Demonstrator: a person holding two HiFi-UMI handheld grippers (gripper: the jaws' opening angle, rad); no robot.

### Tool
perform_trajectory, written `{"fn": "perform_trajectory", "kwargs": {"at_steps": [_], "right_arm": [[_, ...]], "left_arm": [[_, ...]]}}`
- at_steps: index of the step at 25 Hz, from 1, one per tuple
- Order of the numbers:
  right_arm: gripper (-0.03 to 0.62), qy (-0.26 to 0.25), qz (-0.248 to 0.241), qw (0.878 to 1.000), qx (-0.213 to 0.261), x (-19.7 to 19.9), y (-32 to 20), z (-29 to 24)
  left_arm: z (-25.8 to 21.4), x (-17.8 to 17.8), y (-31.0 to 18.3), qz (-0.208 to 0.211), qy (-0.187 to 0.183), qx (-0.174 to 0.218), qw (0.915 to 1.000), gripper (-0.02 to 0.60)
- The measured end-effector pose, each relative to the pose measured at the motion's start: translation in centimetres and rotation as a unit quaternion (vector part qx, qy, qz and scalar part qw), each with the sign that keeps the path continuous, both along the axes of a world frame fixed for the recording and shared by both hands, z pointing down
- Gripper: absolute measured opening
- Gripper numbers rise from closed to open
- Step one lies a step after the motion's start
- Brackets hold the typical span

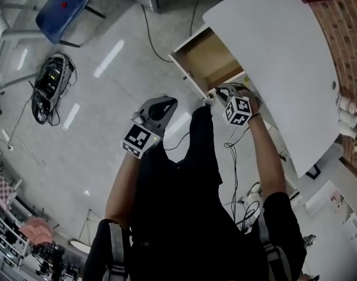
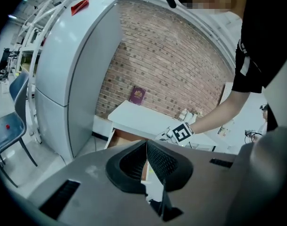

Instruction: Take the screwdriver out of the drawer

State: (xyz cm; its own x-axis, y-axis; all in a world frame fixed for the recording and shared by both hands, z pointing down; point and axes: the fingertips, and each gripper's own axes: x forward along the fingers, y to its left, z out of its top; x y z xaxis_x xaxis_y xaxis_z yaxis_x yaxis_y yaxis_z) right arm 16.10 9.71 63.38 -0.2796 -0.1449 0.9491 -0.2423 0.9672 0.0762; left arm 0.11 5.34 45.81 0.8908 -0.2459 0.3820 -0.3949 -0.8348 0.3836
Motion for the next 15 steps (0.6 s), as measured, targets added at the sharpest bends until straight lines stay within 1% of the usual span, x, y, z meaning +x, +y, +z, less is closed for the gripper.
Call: {"fn": "perform_trajectory", "kwargs": {"at_steps": [2,4,8,12,14,15], "right_arm": [[0.12,-0.006,0.024,1.0,0.012,0.4,0.6,-1.9],[0.12,-0.017,0.058,0.998,0.025,0.4,0.9,-3.5],[0.12,-0.05,0.137,0.988,0.05,0.3,0.9,-6.6],[0.12,-0.085,0.211,0.971,0.076,0.5,1.1,-9.8],[0.12,-0.106,0.251,0.958,0.09,0.6,1.3,-11.3],[0.12,-0.118,0.274,0.95,0.096,0.6,1.4,-12.1]], "left_arm": [[-1.3,0.4,0.0,0.009,0.001,0.005,0.9999,0.017],[-2.5,0.3,-0.2,0.02,0.001,0.008,0.9998,0.017],[-4.5,0.4,0.0,0.05,-0.007,0.017,0.9986,0.017],[-6.1,1.0,-0.2,0.064,-0.005,0.023,0.9977,0.017],[-6.7,1.3,-0.7,0.066,0.001,0.024,0.9975,0.017],[-6.9,1.5,-1.0,0.068,0.004,0.026,0.9973,0.017]]}}
